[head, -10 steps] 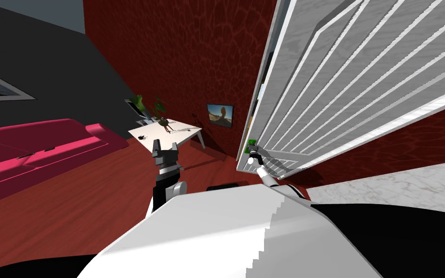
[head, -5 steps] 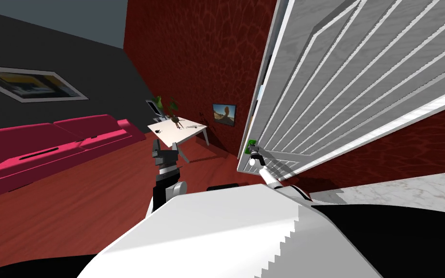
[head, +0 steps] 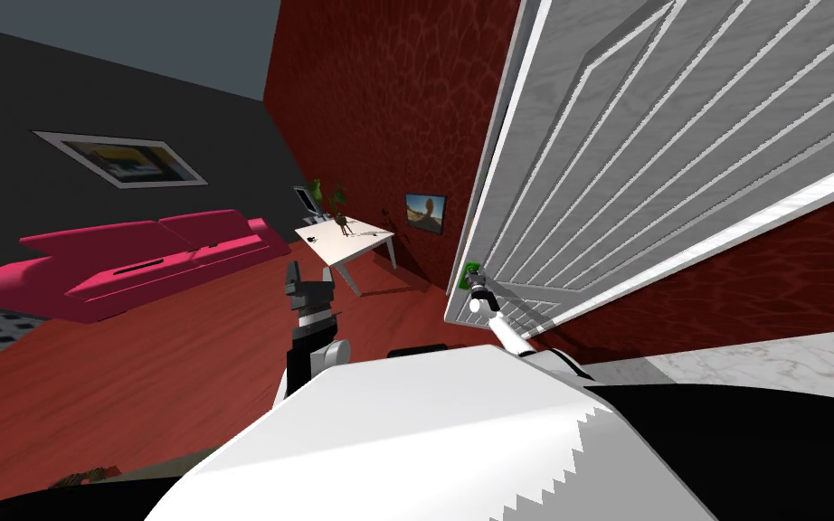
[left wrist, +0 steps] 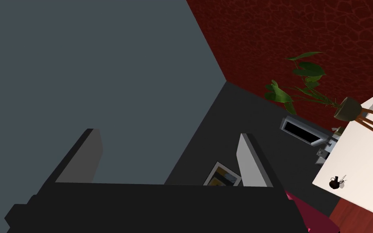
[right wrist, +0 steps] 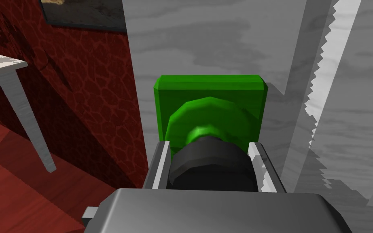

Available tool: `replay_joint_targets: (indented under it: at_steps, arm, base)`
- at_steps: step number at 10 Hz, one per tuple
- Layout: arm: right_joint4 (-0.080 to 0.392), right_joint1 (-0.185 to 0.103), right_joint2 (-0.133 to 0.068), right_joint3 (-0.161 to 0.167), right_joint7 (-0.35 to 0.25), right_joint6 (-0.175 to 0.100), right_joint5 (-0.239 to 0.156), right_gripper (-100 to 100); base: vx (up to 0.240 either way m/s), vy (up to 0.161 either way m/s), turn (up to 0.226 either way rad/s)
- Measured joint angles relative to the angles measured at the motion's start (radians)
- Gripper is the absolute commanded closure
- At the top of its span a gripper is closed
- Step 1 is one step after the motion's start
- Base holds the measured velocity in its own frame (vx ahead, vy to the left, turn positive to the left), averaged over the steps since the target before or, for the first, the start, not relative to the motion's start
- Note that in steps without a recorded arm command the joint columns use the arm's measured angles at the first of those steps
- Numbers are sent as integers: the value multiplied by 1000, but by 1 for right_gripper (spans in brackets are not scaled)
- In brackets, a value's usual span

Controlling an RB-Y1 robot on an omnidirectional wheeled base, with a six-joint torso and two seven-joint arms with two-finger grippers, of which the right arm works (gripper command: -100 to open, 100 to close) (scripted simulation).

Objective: Pull the door open

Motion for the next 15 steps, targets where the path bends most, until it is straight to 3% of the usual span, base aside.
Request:
replay_joint_targets:
  at_steps: [3, 10, 11, 15]
  arm:
    - [-17, 9, -18, 23, -20, -1, 2, 100]
    - [-61, 36, -68, 110, -93, -6, 12, 100]
    - [-61, 39, -67, 114, -94, -2, 12, 100]
    - [-91, 57, -101, 156, -128, -10, 16, 100]
  base:
    - [-223, -58, 104]
    - [-193, -65, 97]
    - [-141, -39, 92]
    - [-206, -65, 103]
